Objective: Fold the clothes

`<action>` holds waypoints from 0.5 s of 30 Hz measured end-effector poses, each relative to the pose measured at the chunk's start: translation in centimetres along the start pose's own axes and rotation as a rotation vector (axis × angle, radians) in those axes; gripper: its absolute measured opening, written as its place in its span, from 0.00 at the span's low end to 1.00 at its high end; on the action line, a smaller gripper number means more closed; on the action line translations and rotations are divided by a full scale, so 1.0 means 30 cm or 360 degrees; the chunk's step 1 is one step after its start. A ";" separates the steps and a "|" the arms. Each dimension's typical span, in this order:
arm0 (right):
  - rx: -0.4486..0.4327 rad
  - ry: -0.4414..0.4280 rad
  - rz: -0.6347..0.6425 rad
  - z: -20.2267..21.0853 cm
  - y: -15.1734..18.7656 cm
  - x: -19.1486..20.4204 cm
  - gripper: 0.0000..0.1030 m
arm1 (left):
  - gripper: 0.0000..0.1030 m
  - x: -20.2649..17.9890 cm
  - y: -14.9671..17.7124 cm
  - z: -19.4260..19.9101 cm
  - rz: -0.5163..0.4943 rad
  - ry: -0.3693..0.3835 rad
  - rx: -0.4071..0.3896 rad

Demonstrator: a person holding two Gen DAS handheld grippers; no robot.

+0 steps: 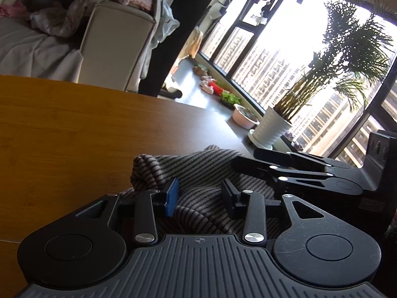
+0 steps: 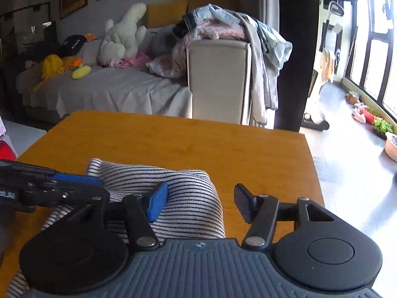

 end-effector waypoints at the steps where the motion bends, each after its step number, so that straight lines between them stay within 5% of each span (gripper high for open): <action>1: 0.0005 -0.0019 -0.0055 -0.004 0.008 -0.016 0.63 | 0.41 0.004 0.000 -0.002 0.0003 0.0003 -0.0002; 11: -0.0061 -0.0118 -0.0249 0.208 0.149 -0.094 0.70 | 0.42 -0.017 -0.009 0.034 0.0022 -0.0024 -0.0022; 15: -0.0030 -0.0124 -0.0210 0.291 0.232 -0.109 0.71 | 0.67 -0.061 0.006 0.113 0.0053 -0.0050 -0.0058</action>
Point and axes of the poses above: each gripper's, at about its wrist camera, not at the fingertips, and z roughly against the way its jaws point, x to its left, y to its underside, the point moved 3 cm from there along -z, roughly the way its jaws point, and after that the axes turned 11 degrees about y, right-handed, at the moved point
